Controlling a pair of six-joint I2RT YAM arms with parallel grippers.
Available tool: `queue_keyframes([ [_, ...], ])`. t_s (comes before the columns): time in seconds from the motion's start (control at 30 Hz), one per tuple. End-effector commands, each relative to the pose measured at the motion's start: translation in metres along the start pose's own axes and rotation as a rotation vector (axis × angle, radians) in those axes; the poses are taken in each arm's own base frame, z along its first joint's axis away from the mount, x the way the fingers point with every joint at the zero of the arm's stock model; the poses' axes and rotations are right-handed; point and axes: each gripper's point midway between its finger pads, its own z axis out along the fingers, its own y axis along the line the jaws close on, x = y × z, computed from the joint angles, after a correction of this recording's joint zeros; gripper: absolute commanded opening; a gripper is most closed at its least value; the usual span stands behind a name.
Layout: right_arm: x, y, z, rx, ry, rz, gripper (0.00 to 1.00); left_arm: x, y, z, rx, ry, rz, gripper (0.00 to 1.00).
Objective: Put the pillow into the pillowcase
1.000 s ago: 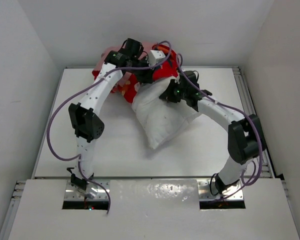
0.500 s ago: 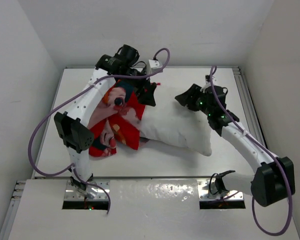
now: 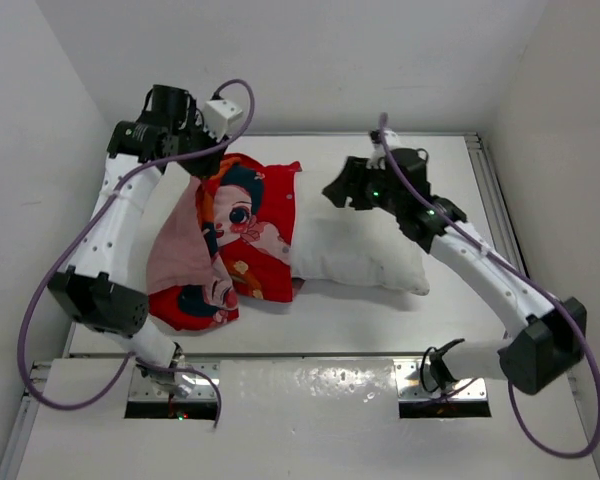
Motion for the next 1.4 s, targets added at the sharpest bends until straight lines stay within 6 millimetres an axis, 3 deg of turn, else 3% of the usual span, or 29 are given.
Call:
queue_keyframes([
  [0.0,0.014,0.041,0.027,-0.102,0.088,-0.052,0.63,0.051,0.015,-0.025,-0.161,0.156,-0.040,0.38],
  [0.03,0.022,0.051,0.041,-0.123,0.121,-0.051,0.68,0.069,0.016,-0.033,-0.185,0.186,-0.073,0.52],
  [0.07,0.026,0.058,0.047,-0.143,0.144,-0.039,0.69,0.079,0.016,-0.036,-0.188,0.206,-0.089,0.76],
  [0.13,0.033,0.068,0.067,-0.167,0.190,-0.007,0.70,0.103,0.014,-0.045,-0.188,0.242,-0.136,0.91],
  [0.27,0.048,0.070,0.093,-0.177,0.266,0.082,0.71,0.145,-0.007,-0.046,-0.066,0.311,-0.225,1.00],
  [0.37,0.065,0.074,0.108,-0.221,0.315,0.117,0.70,0.161,-0.030,-0.036,0.047,0.326,-0.264,1.00],
  [0.4,0.071,0.078,0.110,-0.246,0.334,0.122,0.66,0.173,-0.043,-0.030,0.094,0.343,-0.277,1.00],
  [0.47,0.081,0.077,0.118,-0.249,0.366,0.161,0.56,0.177,-0.056,-0.021,0.150,0.305,-0.270,1.00],
  [0.5,0.085,0.078,0.120,-0.270,0.372,0.175,0.44,0.194,-0.066,-0.013,0.170,0.338,-0.285,0.99],
  [0.57,0.086,0.080,0.120,-0.284,0.370,0.218,0.30,0.209,-0.067,-0.006,0.150,0.363,-0.303,0.91],
  [0.6,0.091,0.074,0.120,-0.283,0.371,0.234,0.14,0.222,-0.073,-0.003,0.160,0.400,-0.320,0.82],
  [0.63,0.087,0.074,0.120,-0.297,0.348,0.243,0.05,0.227,-0.075,-0.002,0.169,0.409,-0.332,0.63],
  [0.67,0.078,0.071,0.117,-0.294,0.325,0.263,0.00,0.233,-0.076,0.000,0.187,0.425,-0.341,0.52],
  [0.7,0.080,0.065,0.115,-0.286,0.316,0.273,0.00,0.235,-0.074,-0.001,0.191,0.427,-0.353,0.23],
  [0.73,0.079,0.061,0.113,-0.284,0.307,0.278,0.00,0.236,-0.070,-0.002,0.182,0.431,-0.359,0.04],
  [0.83,0.068,0.042,0.102,-0.246,0.259,0.278,0.00,0.228,-0.026,-0.013,0.049,0.406,-0.378,0.00],
  [0.87,0.062,0.032,0.099,-0.225,0.238,0.286,0.00,0.211,0.000,-0.023,-0.030,0.354,-0.369,0.00],
  [0.9,0.062,0.025,0.091,-0.210,0.232,0.287,0.00,0.209,0.023,-0.034,-0.114,0.337,-0.387,0.00],
  [0.93,0.060,0.018,0.087,-0.192,0.219,0.282,0.00,0.195,0.050,-0.039,-0.204,0.273,-0.369,0.00],
  [0.97,0.058,0.008,0.083,-0.170,0.209,0.291,0.00,0.183,0.077,-0.055,-0.315,0.224,-0.382,0.00],
  [1.07,0.061,-0.007,0.069,-0.144,0.199,0.302,0.00,0.147,0.139,-0.074,-0.549,0.073,-0.381,0.00],
  [1.13,0.068,-0.012,0.058,-0.131,0.203,0.295,0.00,0.123,0.168,-0.077,-0.642,-0.028,-0.390,0.00],
  [1.17,0.078,-0.016,0.055,-0.109,0.222,0.300,0.00,0.118,0.179,-0.065,-0.660,-0.031,-0.396,0.00],
  [1.2,0.078,-0.016,0.052,-0.107,0.219,0.299,0.00,0.106,0.193,-0.060,-0.701,-0.083,-0.392,0.09],
  [1.23,0.079,-0.014,0.050,-0.105,0.223,0.299,0.00,0.103,0.199,-0.034,-0.686,-0.079,-0.387,0.19],
  [1.27,0.079,-0.013,0.048,-0.107,0.225,0.306,0.00,0.102,0.205,-0.023,-0.703,-0.075,-0.387,0.29],
  [1.3,0.077,-0.010,0.047,-0.114,0.225,0.308,0.00,0.093,0.212,-0.010,-0.710,-0.089,-0.371,0.58],
  [1.33,0.076,-0.003,0.046,-0.131,0.225,0.297,0.00,0.089,0.225,0.014,-0.706,-0.073,-0.367,0.69],
  [1.37,0.071,0.004,0.043,-0.140,0.230,0.285,0.00,0.080,0.228,0.028,-0.732,-0.050,-0.360,0.89],
])
